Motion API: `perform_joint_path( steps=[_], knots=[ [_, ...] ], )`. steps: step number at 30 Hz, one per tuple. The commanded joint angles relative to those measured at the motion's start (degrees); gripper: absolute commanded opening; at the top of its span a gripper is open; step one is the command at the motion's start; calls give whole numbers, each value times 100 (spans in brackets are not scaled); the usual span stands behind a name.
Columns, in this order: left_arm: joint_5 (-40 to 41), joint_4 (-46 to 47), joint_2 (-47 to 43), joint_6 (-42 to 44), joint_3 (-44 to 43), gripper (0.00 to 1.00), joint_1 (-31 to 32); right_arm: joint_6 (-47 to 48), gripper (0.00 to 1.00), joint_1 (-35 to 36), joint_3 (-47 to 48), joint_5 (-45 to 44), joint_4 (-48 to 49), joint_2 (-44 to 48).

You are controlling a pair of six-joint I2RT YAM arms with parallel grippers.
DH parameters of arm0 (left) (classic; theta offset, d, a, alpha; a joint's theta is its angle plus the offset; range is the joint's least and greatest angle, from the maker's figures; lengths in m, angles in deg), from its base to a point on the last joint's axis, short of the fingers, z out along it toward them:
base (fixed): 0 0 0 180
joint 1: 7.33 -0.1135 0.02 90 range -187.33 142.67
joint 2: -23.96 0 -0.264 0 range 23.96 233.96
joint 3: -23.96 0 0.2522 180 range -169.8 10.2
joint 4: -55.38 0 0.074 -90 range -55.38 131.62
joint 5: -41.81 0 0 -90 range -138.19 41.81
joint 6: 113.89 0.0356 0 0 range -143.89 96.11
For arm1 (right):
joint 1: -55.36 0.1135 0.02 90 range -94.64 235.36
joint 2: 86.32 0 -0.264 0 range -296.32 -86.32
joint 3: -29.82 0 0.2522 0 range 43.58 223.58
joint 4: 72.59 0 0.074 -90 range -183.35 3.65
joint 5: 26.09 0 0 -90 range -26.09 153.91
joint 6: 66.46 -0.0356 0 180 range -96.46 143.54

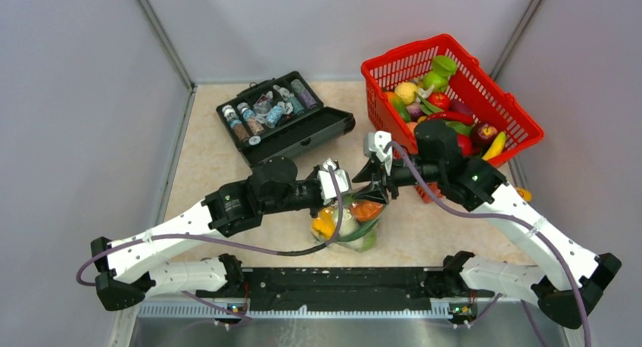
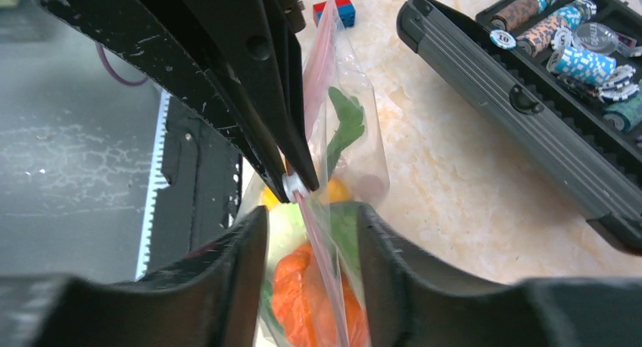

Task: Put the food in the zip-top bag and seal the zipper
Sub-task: Zip the zipper food storage bag at the center of the board.

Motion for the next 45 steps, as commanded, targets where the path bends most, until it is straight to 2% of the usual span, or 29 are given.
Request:
perform_joint_path(
  steps=[1, 5, 6, 8, 13, 19, 31, 37, 38, 40, 41, 42, 45],
  knots=[
    [-213, 321, -33, -145, -301, 0, -3, 206, 41, 304, 239, -338, 48, -54],
    [-211, 313, -107, -189, -245, 0, -2, 269, 37, 400, 288, -460, -105, -173],
    [-212, 311, -133, -198, -218, 0, -4, 285, 32, 425, 274, -473, -113, -178],
    [-194, 346, -179, -211, -169, 0, -4, 279, 12, 465, 243, -518, -107, -165],
    [-102, 312, -236, -213, -139, 0, -7, 234, 0, 491, 138, -674, -2, -12],
    [110, 191, -423, -180, -12, 0, -7, 130, 0, 489, -215, -907, 247, 355],
    [939, -160, -1041, -147, 397, 0, -11, 15, 0, 493, -272, -1144, 196, 346],
    [884, -102, -1178, -142, 420, 0, -16, -150, 0, 510, -73, -762, 263, 299],
    [788, -98, -1152, -142, 379, 0, -15, -186, 11, 532, -17, -681, 311, 282],
    [569, -39, -1045, -134, 307, 0, -8, -221, 44, 590, 84, -612, 360, 231],
    [492, -20, -980, -134, 268, 0, -8, -228, 54, 629, 154, -654, 354, 166],
    [433, -8, -910, -127, 223, 0, -11, -233, 58, 677, 251, -721, 332, 89],
    [315, -5, -744, -116, 111, 0, -15, -111, 61, 812, 502, -878, 174, -180]
  ],
)
